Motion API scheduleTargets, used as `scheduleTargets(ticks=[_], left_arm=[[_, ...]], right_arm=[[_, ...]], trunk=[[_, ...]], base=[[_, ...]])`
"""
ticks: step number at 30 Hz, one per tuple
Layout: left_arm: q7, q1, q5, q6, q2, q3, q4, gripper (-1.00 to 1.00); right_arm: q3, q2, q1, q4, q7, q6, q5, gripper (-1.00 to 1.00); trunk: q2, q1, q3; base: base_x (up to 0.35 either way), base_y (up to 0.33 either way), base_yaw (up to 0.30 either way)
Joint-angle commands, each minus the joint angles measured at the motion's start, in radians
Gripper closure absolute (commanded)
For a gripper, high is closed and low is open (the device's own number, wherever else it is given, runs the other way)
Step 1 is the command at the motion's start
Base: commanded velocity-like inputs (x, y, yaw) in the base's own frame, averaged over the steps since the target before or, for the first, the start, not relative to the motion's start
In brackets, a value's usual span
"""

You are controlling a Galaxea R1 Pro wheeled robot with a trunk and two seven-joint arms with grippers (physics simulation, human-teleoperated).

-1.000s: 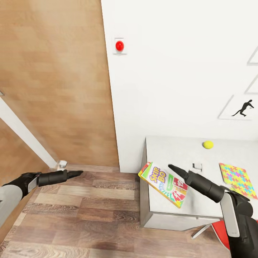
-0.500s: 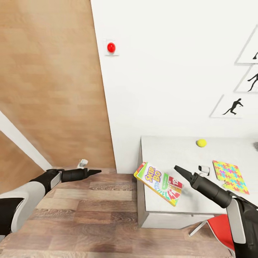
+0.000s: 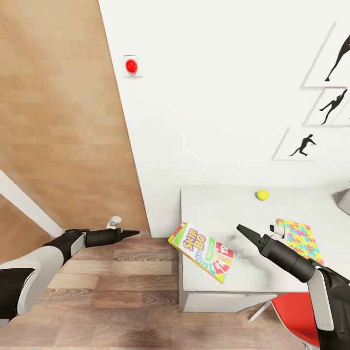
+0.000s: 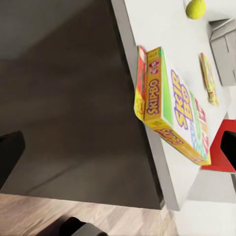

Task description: Put all the toys in the child's room - the three board games (two on the bed and one on the table), the two jigsaw puzzles on the table, and the tennis ball on the table - inside the toy box on the table in the child's room.

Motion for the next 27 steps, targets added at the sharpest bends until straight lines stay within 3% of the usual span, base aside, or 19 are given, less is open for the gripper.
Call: scheduleTargets(ticks=[1, 12, 27], left_arm=[[-0.003, -0.001, 0.01, 0.01, 0.0, -0.008, 0.0, -1.0], [-0.004, -0.001, 0.01, 0.012, 0.0, -0.007, 0.001, -1.0], [-0.005, -0.001, 0.01, 0.013, 0.0, -0.007, 0.0, -1.0]], right_arm=[[0.0, 0.0, -0.001, 0.0, 0.001, 0.006, -0.004, -1.0], [0.0, 0.0, -0.001, 0.0, -0.001, 0.005, -0.004, -1.0], [0.0, 0.001, -0.001, 0.0, -0.004, 0.004, -0.004, -1.0]], trunk=[[-0.002, 0.001, -0.002], [-0.002, 0.001, -0.002], [-0.002, 0.001, -0.002]], base=[[0.005, -0.24, -0.001], [0.005, -0.075, 0.0], [0.108, -0.058, 0.0]])
